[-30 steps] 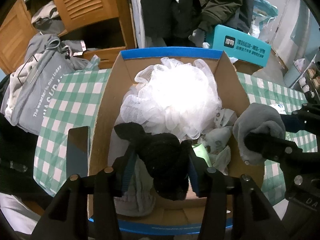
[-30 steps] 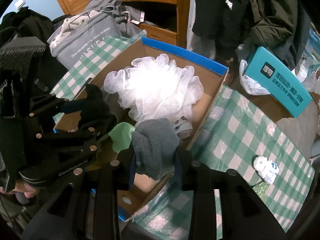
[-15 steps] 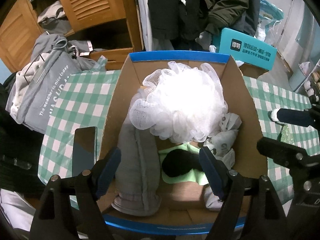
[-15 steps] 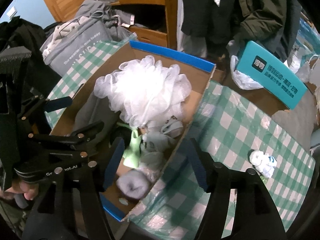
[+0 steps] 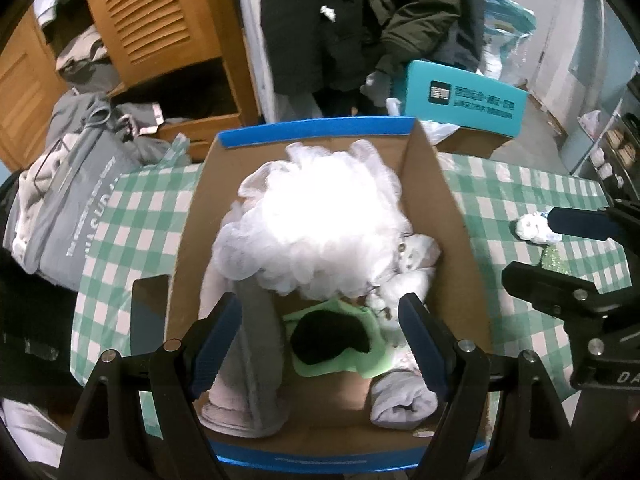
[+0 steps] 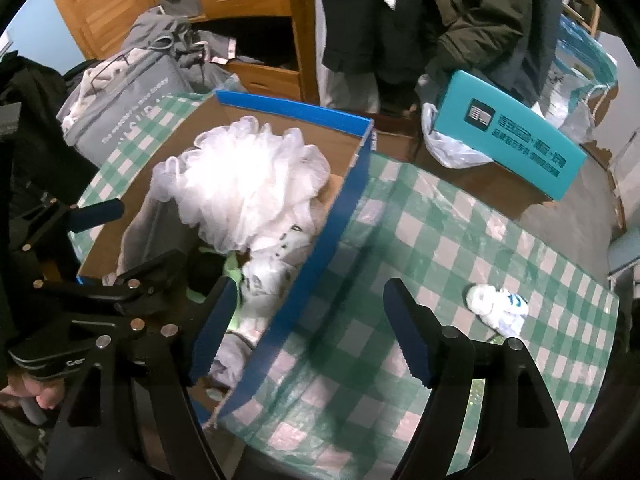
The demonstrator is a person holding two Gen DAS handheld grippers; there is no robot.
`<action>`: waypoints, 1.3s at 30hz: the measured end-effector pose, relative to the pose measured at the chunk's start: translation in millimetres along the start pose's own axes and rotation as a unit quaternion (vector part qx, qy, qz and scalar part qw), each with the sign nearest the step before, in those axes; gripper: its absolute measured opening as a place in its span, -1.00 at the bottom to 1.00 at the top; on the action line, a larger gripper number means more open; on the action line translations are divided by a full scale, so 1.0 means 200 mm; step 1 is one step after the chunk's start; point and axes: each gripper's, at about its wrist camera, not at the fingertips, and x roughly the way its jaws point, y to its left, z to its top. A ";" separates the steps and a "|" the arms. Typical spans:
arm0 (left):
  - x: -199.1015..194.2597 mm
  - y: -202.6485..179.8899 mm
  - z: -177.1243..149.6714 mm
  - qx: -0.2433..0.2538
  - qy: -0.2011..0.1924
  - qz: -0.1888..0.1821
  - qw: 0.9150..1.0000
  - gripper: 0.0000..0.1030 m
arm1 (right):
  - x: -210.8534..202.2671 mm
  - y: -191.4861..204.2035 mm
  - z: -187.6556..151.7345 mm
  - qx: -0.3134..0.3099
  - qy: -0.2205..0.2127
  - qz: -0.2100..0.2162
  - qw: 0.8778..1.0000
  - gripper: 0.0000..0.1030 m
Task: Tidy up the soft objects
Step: 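Move both tools back over the table toward the white sock and green scrubber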
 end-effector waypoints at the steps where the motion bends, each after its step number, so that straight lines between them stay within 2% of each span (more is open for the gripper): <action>1: 0.00 -0.02 0.00 0.004 -0.001 -0.003 1.000 0.59 | 0.00 -0.01 -0.01 0.002 0.000 -0.001 1.000 0.47; 25: -0.05 -0.39 0.07 0.068 -0.017 -0.028 0.997 0.60 | -0.10 -0.40 -0.21 0.075 -0.002 -0.041 0.996 0.48; 39: 0.03 -0.67 0.09 0.111 0.005 -0.044 0.993 0.60 | -0.13 -0.66 -0.38 0.125 0.008 -0.066 0.990 0.48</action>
